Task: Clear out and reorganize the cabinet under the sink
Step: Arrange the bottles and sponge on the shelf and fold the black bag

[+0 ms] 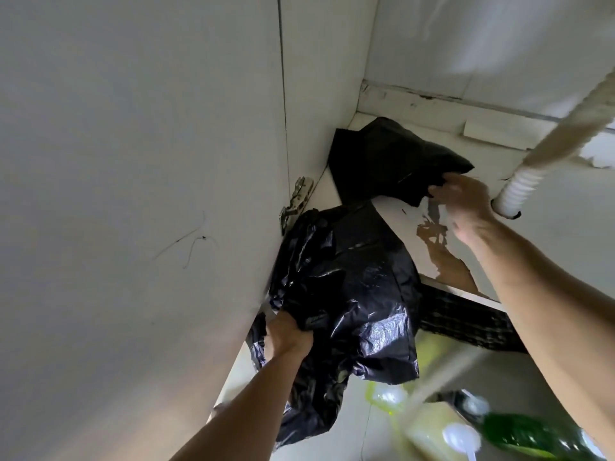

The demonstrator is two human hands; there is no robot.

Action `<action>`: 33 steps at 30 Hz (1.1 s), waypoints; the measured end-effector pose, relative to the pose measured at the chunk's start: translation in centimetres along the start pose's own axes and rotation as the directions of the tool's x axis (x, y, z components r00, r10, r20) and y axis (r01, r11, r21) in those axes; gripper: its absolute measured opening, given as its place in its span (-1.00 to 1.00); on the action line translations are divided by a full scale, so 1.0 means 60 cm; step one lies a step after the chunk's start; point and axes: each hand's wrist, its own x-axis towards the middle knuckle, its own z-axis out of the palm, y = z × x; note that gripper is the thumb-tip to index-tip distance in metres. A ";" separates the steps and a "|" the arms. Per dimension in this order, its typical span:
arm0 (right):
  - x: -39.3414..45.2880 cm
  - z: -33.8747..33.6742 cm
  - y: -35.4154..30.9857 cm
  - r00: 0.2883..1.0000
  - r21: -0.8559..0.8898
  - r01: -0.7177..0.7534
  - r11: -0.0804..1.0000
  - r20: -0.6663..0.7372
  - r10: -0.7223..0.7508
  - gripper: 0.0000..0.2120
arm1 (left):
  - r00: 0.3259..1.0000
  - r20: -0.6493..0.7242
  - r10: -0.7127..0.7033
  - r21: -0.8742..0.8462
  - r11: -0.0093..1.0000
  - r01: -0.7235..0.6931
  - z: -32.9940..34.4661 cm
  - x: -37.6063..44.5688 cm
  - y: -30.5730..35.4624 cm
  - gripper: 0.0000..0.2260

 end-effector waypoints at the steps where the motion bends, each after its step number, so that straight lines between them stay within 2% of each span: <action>1: -0.012 -0.003 0.001 0.999 0.003 0.031 1.000 -0.044 -0.030 -0.71 | 1.000 -0.005 -0.009 -0.011 1.000 0.009 -0.004 -0.006 -0.001 -0.61; 3: -0.051 -0.009 0.005 0.985 -0.015 0.119 0.993 -0.121 -0.120 -0.73 | 0.999 -0.010 -0.032 -0.031 0.999 0.032 -0.012 -0.021 -0.009 -0.59; 5: -0.120 -0.015 0.009 0.967 -0.047 0.218 0.975 -0.126 -0.222 -0.86 | 0.997 -0.019 -0.068 -0.040 0.997 0.067 -0.018 -0.040 -0.026 -0.52; 6: -0.162 -0.019 0.012 0.961 -0.042 0.252 0.967 -0.106 -0.255 -0.92 | 0.996 -0.034 -0.083 -0.041 0.996 0.082 -0.021 -0.049 -0.035 -0.50; 8: -0.256 -0.023 0.023 0.966 0.013 0.254 0.967 -0.048 -0.253 -0.82 | 0.991 -0.050 -0.122 -0.053 0.991 0.119 -0.025 -0.069 -0.056 -0.55; 9: -0.299 -0.024 0.034 0.969 0.022 0.248 0.969 -0.010 -0.247 -0.87 | 0.989 -0.052 -0.135 -0.063 0.989 0.132 -0.024 -0.077 -0.068 -0.58; 10: -0.339 -0.022 0.047 0.975 0.003 0.220 0.976 0.030 -0.220 -0.93 | 0.988 -0.055 -0.142 -0.086 0.987 0.137 -0.021 -0.087 -0.082 -0.60; 12: -0.405 -0.022 0.076 0.984 0.027 0.046 0.999 0.171 -0.050 -0.77 | 0.992 -0.049 -0.120 -0.179 0.978 0.109 -0.001 -0.089 -0.117 -0.58; 14: -0.457 -0.025 0.109 0.933 -0.015 -0.119 0.993 0.340 0.117 -0.72 | 0.993 -0.072 -0.088 -0.291 0.955 0.064 0.043 -0.058 -0.167 -0.55; 15: -0.481 -0.033 0.119 0.903 -0.070 -0.126 0.990 0.406 0.143 -0.76 | 0.993 -0.085 -0.082 -0.327 0.944 0.050 0.046 -0.072 -0.173 -0.55; 17: -0.518 -0.054 0.131 0.841 -0.223 -0.039 0.974 0.519 0.152 -0.85 | 0.993 -0.092 -0.067 -0.402 0.915 0.025 0.016 -0.154 -0.160 -0.56; 19: -0.552 -0.080 0.128 0.783 -0.392 0.081 0.916 0.593 0.185 -0.75 | 0.995 -0.096 -0.041 -0.398 0.917 -0.001 -0.030 -0.274 -0.133 -0.62; 23: -0.590 -0.093 0.122 0.744 -0.488 0.362 0.794 0.665 0.069 -0.84 | 0.984 -0.176 0.023 -0.399 0.912 -0.093 -0.043 -0.361 -0.140 -0.65; 24: -0.596 -0.089 0.120 0.724 -0.498 0.422 0.758 0.688 0.049 -0.85 | 0.981 -0.191 0.017 -0.396 0.914 -0.093 -0.041 -0.365 -0.146 -0.64; 28: -0.622 -0.053 0.126 0.626 -0.533 0.638 0.555 0.779 0.028 -0.68 | 0.971 -0.232 -0.062 -0.278 0.961 -0.005 -0.047 -0.383 -0.188 -0.66; 31: -0.645 0.000 0.158 0.509 -0.447 0.745 0.495 0.861 0.012 -0.71 | 0.973 -0.222 -0.066 -0.118 0.992 0.040 -0.053 -0.364 -0.234 -0.68; 33: -0.667 0.032 0.202 0.397 -0.398 0.817 0.419 0.913 0.092 -0.68 | 0.977 -0.188 -0.103 -0.046 0.994 0.096 -0.048 -0.350 -0.275 -0.65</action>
